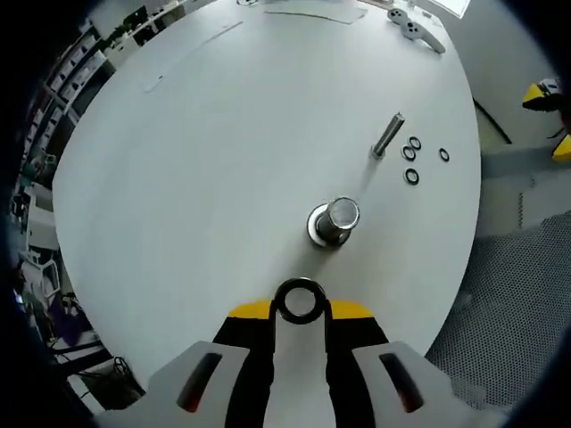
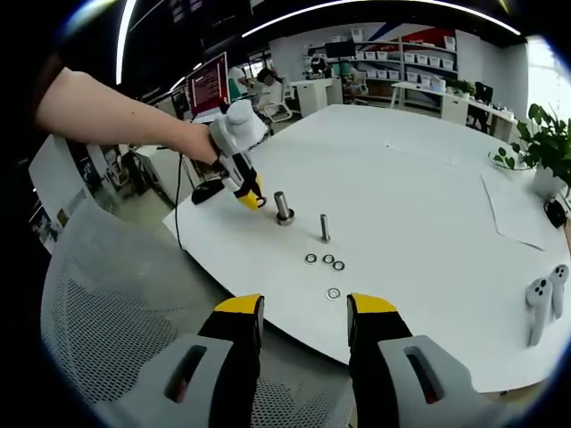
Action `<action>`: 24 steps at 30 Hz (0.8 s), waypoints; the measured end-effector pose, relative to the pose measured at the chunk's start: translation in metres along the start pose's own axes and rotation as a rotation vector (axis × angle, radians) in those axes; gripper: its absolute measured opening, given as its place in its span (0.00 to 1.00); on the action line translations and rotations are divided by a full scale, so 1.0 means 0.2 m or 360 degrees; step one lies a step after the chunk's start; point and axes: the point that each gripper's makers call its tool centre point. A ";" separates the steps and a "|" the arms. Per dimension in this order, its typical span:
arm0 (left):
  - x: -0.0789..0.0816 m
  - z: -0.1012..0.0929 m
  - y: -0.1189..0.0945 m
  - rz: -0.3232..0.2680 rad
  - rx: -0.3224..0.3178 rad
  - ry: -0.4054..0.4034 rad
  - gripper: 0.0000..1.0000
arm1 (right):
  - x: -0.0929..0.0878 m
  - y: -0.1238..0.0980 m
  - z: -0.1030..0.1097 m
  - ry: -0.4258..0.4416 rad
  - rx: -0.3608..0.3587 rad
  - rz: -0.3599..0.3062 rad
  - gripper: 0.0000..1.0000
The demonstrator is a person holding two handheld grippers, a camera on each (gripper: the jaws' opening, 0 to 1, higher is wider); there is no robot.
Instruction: Place the washer onto the threaded stud by aligning its center hole with the stud, sliding it down to the base, and recovering from edge contact or off-axis alignment until the washer reaches the visible bottom stop.
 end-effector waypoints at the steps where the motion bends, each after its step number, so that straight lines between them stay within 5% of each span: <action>1: 0.02 0.00 -0.02 -0.0008 0.0004 0.0013 0.18 | 0.00 0.00 0.00 -0.0002 0.0000 0.0000 0.40; 15: 0.18 -0.05 -0.16 -0.0081 -0.0018 0.0088 0.18 | 0.00 0.01 0.02 -0.0017 0.0022 0.0011 0.40; 24: 0.26 -0.05 -0.10 -0.0070 -0.0031 0.0146 0.18 | 0.00 0.00 0.01 -0.0017 0.0011 0.0004 0.39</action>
Point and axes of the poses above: the point that each gripper's makers call its tool centre point, and the gripper's own axes: y roughly forward along the fingers, z roughly to its left, x roughly out of its top, and after that the axes turned 7 degrees about y, right-handed
